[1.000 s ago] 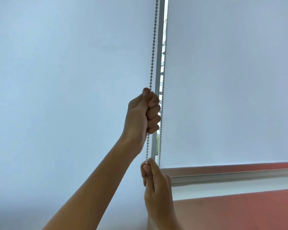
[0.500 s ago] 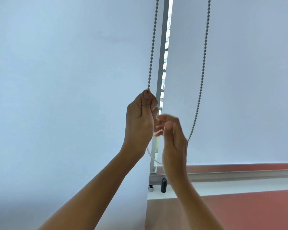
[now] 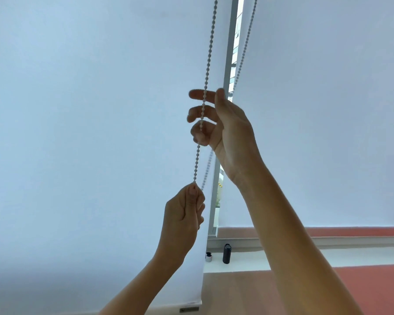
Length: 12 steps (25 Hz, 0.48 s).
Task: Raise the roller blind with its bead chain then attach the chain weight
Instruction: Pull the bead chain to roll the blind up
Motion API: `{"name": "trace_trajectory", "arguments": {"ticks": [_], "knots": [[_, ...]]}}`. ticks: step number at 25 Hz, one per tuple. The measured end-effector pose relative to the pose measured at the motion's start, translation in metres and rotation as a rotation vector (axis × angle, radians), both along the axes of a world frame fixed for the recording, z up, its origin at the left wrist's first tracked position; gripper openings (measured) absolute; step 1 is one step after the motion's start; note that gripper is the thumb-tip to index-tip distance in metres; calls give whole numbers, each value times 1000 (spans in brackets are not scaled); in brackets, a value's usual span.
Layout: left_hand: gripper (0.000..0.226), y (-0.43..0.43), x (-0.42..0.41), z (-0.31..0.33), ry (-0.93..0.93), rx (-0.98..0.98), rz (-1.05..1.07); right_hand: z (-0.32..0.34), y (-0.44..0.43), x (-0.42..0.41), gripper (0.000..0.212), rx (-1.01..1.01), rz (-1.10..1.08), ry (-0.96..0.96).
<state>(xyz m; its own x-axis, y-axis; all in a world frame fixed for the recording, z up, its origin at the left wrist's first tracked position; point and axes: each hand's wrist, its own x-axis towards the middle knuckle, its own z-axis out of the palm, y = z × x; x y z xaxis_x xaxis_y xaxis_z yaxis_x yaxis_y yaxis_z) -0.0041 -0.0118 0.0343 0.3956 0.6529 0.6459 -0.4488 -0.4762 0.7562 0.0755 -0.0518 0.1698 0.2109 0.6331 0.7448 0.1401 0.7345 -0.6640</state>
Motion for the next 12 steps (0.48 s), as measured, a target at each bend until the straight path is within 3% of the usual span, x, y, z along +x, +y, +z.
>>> {"name": "trace_trajectory", "arguments": {"ticks": [7,12], "knots": [[39,17,11,-3,17,27,-87,5,17,-12,35,-28,-66,131],[38,38,16,13,111,-37,-292,-3,16,-19,27,136,-146,210]]}}
